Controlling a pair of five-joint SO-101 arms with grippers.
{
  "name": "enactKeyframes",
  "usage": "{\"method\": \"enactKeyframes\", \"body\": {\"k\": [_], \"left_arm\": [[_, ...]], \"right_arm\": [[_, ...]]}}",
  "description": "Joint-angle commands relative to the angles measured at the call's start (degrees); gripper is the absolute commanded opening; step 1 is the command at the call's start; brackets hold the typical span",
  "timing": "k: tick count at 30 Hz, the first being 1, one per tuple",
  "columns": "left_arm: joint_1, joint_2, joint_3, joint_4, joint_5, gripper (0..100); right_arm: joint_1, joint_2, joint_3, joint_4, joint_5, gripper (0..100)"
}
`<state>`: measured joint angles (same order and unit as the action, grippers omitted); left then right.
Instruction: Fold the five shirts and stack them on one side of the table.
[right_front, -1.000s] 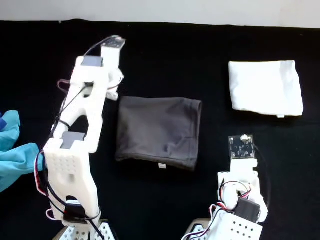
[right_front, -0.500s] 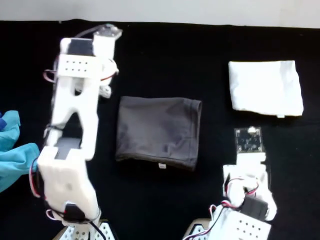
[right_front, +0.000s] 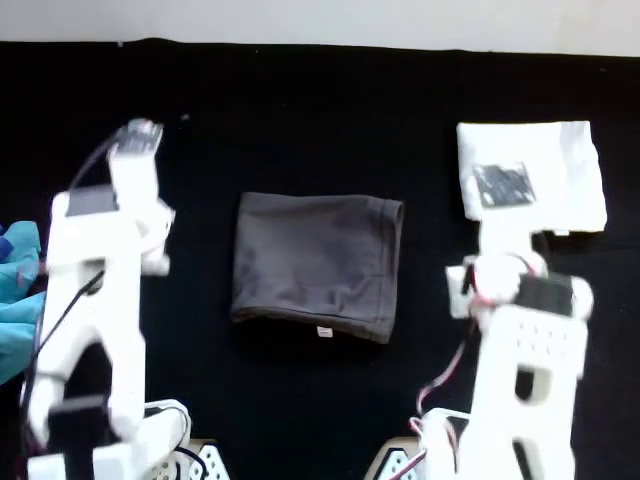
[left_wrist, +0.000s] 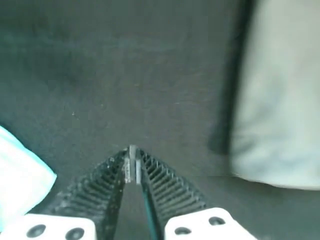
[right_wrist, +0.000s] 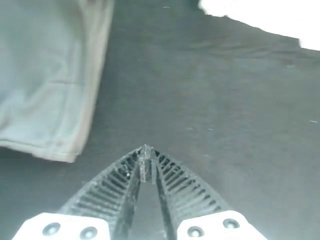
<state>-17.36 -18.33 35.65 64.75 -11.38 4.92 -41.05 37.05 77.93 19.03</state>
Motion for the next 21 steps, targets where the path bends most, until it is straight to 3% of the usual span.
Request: {"method": "enactKeyframes", "body": {"k": [1,9,21], "left_arm": [[-4.9,-8.1,16.8,-12.7,-4.9,1],[-11.4,-12.8,31.9,-26.9,-7.6,1],[-11.0,-13.1,36.7,-32.9,-7.4,1]], "right_arm": [[-5.3,9.5,-10.3,1.4,-3.9,1.0],[-16.0,30.9,-26.9,-2.7,-8.1,1.0],[-16.6,62.7,-52.1,-2.7,-8.1,1.0]]}}
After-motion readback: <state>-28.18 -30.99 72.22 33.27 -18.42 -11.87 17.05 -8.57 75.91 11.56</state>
